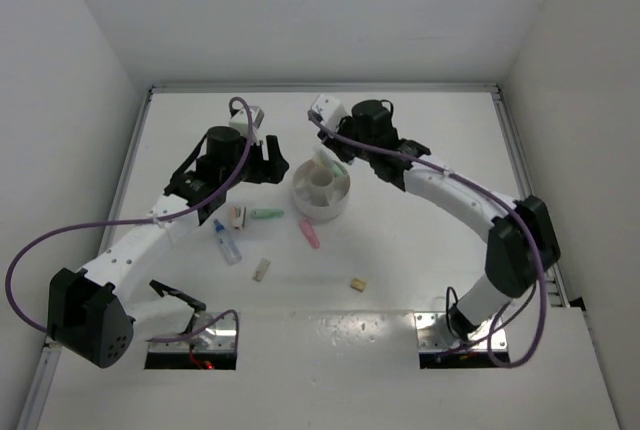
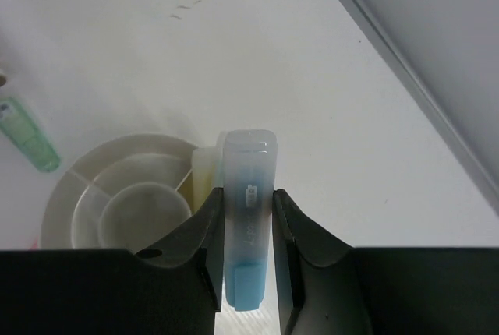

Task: Sort the stationery into containers
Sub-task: Place the pen in the storage box.

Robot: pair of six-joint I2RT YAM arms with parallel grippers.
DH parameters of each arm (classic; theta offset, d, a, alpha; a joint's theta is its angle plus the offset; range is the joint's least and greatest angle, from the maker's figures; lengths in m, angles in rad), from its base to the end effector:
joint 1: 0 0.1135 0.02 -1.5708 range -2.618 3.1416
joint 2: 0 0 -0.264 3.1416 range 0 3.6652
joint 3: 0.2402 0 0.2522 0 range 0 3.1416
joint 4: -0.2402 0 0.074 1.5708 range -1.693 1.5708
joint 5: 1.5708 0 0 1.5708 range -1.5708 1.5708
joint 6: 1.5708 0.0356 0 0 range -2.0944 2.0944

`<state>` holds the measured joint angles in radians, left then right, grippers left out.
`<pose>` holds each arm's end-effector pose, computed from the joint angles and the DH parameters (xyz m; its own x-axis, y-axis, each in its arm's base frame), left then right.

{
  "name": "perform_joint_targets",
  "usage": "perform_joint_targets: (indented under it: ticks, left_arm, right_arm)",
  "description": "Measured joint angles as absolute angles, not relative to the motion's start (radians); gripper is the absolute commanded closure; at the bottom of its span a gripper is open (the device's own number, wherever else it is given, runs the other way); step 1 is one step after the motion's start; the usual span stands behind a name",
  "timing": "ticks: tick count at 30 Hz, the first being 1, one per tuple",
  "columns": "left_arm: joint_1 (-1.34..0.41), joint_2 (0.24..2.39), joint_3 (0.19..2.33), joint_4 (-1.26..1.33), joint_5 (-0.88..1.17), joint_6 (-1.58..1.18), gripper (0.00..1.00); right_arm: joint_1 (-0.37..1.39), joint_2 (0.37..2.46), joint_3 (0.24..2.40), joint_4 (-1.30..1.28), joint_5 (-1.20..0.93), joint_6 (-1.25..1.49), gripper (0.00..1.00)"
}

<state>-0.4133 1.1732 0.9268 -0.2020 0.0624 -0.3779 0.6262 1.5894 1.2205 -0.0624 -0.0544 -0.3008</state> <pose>0.2452 -0.1099 0.3079 -0.5359 -0.1671 -0.8276 0.2739 0.8928 -0.3576 0.3023 0.2211 0.2993 -0.1383 -0.4651 -0.8744 -0.6975 0.6725 -0.2474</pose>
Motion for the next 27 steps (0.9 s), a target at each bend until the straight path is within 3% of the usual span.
perform_joint_targets:
  ticks: [5,12,27]
  left_arm:
    - [-0.413,1.173,0.926,-0.202,0.062,-0.378,0.24]
    - [-0.413,1.173,0.926,-0.202,0.062,-0.378,0.24]
    - [-0.413,1.174,0.927,-0.202,0.052,-0.378,0.24]
  right_arm:
    - [0.55,1.748,1.328,-0.024,-0.132,-0.147,1.0]
    - [0.487,1.777,1.351,-0.002,-0.225,-0.03,1.0]
    - [0.418,1.785,1.2,0.23,-0.479,0.181,1.0]
